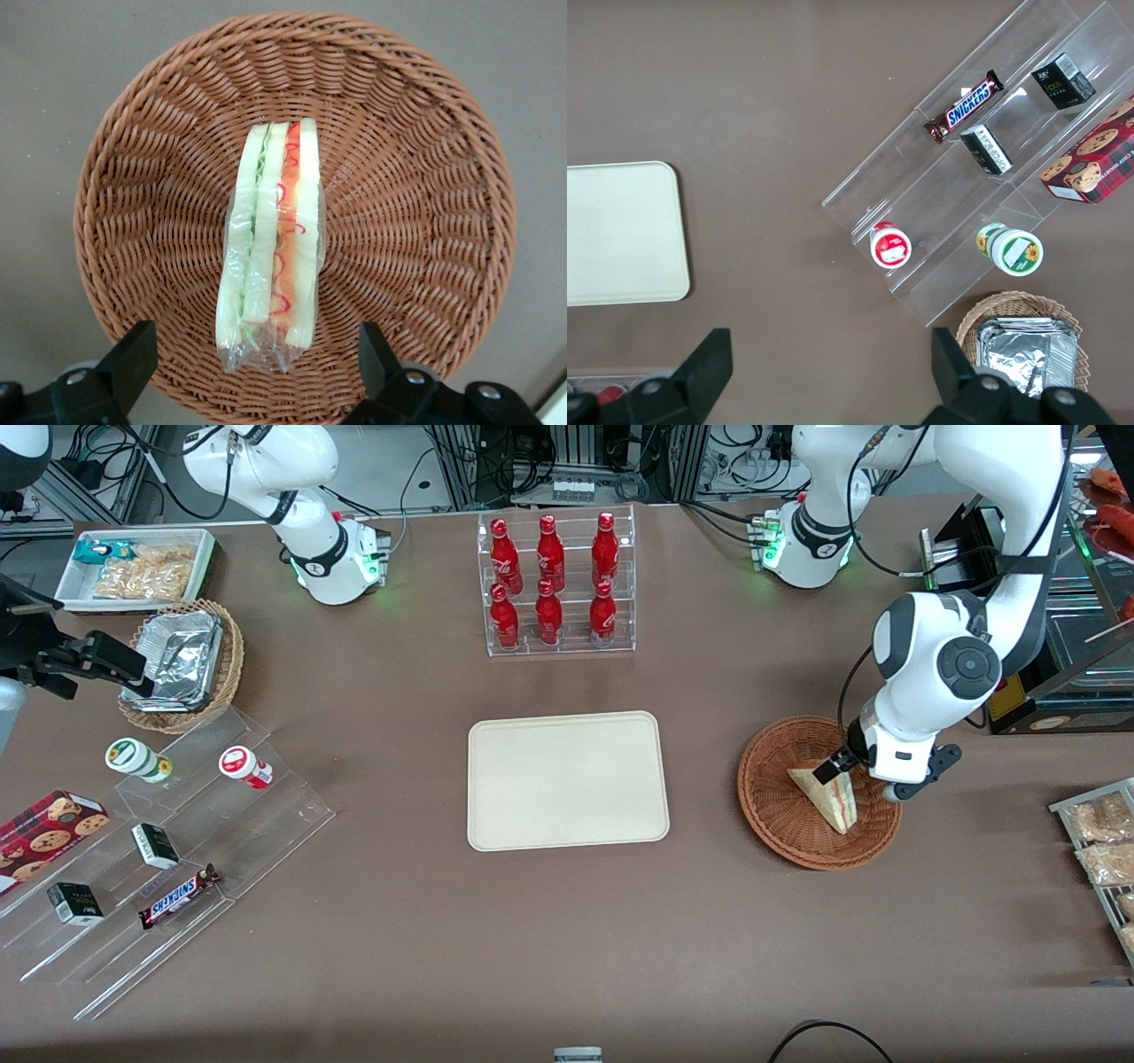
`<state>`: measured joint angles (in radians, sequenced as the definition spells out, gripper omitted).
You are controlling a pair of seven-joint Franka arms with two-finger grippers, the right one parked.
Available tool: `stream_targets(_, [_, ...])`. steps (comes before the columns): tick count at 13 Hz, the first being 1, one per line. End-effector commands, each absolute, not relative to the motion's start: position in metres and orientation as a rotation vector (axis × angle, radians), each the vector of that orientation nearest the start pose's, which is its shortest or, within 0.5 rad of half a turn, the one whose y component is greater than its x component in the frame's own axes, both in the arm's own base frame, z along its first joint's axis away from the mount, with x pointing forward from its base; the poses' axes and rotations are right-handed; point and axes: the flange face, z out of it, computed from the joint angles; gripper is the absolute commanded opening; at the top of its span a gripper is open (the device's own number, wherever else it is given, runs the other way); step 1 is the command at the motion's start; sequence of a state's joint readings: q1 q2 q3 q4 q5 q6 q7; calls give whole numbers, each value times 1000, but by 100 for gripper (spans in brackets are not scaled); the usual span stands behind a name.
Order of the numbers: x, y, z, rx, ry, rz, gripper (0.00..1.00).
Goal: Place sandwich from basket to tray
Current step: 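Lower the left gripper and close it on the sandwich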
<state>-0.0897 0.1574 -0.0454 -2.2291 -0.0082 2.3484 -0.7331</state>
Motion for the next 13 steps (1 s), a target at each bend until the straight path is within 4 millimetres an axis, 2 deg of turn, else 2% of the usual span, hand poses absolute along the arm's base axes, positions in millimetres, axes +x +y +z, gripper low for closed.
stream_targets(1, [536,-74,280,-2989,-977,45,100])
stream_targets(4, [537,-72,264,-2984,-981,59,100])
stream_targets(7, [537,-70,260,-2978,-986,72,99])
stream_targets(8, [537,-71,259,-2978,-986,77,86])
stream_targets(9, [537,-71,260,-2977,-988,77,66])
stream_targets(10, [538,-72,262,-2970,-1013,73,37])
stream_targets(11, [540,-73,264,-2950,-1075,64,18])
stream_targets(13, [547,-76,276,-2954,-1095,35,13])
